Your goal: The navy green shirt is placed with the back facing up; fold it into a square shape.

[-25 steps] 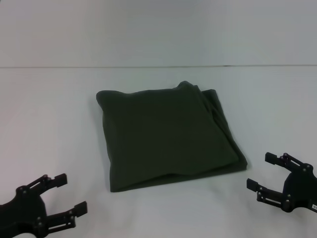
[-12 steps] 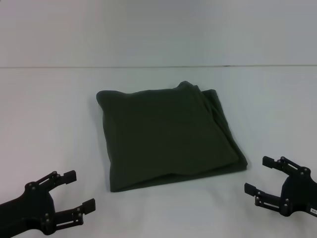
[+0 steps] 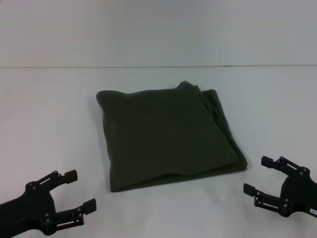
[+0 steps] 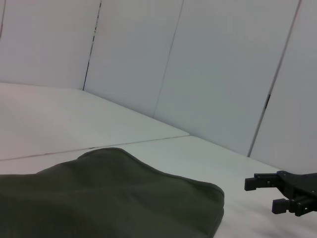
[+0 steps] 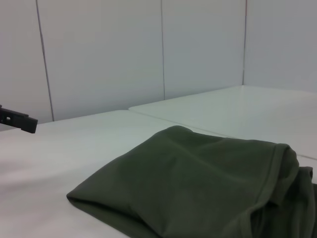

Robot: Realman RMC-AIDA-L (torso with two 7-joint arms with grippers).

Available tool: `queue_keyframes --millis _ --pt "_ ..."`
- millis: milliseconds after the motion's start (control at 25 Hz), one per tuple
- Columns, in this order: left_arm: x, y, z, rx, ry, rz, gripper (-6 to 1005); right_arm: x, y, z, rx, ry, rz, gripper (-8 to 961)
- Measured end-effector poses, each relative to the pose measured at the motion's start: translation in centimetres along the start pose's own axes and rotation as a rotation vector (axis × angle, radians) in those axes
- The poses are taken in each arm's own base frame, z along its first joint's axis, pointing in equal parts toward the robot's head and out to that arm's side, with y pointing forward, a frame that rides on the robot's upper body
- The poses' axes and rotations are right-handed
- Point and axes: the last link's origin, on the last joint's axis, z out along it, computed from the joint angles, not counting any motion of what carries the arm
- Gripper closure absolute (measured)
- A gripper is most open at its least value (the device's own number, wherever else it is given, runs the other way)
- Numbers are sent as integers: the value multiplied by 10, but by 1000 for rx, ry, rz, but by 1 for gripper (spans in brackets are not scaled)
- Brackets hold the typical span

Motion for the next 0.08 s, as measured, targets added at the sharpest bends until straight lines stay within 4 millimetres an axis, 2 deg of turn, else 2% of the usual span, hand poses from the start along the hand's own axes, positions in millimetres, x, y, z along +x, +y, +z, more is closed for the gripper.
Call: queue_keyframes --millis 80 --pt "0 0 0 -1 0 1 49 0 0 0 -1 -1 0 48"
